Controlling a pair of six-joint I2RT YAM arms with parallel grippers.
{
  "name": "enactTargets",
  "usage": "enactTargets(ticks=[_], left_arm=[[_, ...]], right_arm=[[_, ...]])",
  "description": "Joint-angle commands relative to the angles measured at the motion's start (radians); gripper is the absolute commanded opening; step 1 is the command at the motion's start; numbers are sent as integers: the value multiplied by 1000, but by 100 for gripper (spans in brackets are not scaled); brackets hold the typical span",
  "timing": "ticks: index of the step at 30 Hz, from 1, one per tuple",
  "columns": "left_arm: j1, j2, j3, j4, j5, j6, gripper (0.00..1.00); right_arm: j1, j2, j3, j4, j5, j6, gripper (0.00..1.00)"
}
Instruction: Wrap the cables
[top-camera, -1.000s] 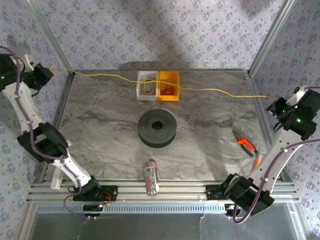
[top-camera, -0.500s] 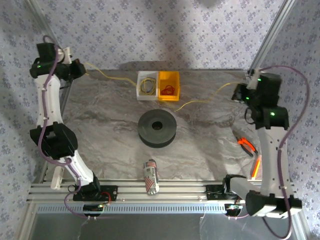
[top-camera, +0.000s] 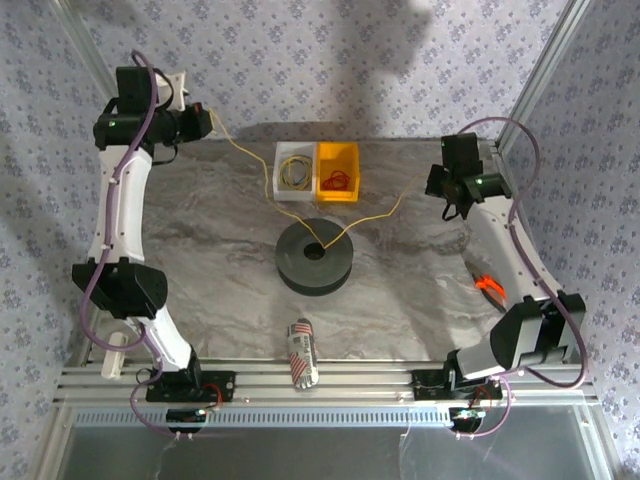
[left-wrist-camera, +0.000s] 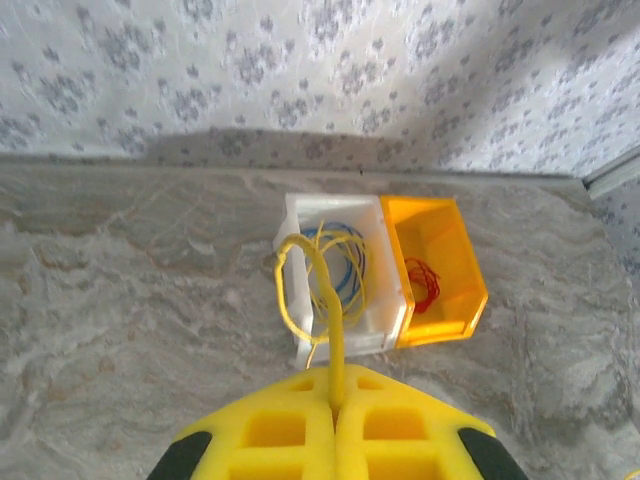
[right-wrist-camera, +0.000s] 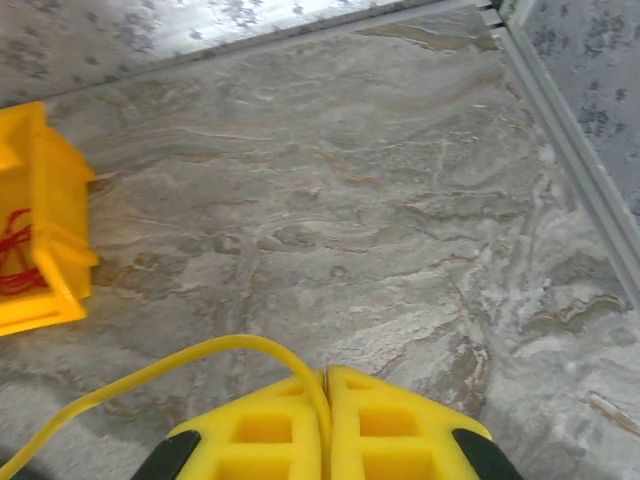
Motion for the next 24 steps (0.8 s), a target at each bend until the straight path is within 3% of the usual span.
enactTargets(ticks=[1, 2, 4, 16, 24], left_arm=[[2, -25, 76, -34, -17, -14, 0], [1, -25, 94, -40, -20, -16, 0], [-3, -27, 116, -43, -21, -16, 0], [-21, -34, 159, -41, -101, -19, 0], [-30, -31, 238, -66, -140, -12, 0]], right_arm=[[2, 25, 53, -9, 73, 32, 34], [4, 24, 54, -9, 75, 30, 44], [7, 18, 58, -9, 68, 22, 55], [-1, -29, 114, -94, -123, -46, 97], [-59, -64, 140, -152, -295, -20, 100]])
